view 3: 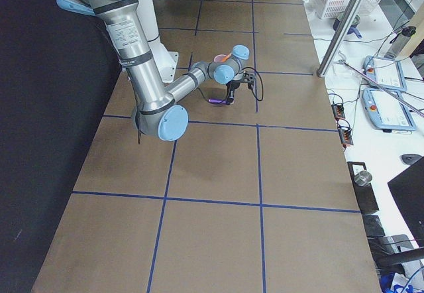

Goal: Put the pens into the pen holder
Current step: 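Withdraw the left arm away from the cup while the right holds the purple marker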

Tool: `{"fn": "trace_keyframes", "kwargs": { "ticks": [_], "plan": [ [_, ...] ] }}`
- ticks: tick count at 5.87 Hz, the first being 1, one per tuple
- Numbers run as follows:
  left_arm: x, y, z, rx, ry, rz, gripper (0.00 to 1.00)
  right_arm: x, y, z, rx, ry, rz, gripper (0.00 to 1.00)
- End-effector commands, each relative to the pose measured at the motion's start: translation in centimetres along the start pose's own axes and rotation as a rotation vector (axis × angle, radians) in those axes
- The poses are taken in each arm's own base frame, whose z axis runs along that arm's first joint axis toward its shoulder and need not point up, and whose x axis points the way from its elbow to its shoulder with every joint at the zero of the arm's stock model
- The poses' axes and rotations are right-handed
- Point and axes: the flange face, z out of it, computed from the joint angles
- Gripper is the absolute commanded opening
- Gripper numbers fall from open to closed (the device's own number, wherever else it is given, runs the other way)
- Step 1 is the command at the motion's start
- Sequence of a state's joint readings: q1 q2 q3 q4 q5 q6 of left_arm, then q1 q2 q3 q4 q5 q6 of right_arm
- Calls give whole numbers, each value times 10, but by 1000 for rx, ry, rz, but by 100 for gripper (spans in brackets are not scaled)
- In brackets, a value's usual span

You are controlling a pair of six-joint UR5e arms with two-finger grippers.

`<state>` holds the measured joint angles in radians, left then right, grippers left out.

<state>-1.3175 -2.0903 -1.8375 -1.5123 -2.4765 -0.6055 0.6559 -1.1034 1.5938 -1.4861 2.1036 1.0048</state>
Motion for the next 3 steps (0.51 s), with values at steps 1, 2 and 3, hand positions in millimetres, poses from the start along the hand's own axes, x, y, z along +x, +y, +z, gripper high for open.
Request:
{"fn": "trace_keyframes", "kwargs": {
  "ticks": [1,2,3],
  "plan": [
    [-76,-9,-21,-22,-3,8,100,-1,0,-2,1,-3,-1,17],
    [-106,-4,-21,-28,-18,3,100,-3,0,-2,1,-4,-3,8],
    [-135,0,-11,-52,-31,33,100,-2,-3,-8,11,-11,-3,3]
  ]
}}
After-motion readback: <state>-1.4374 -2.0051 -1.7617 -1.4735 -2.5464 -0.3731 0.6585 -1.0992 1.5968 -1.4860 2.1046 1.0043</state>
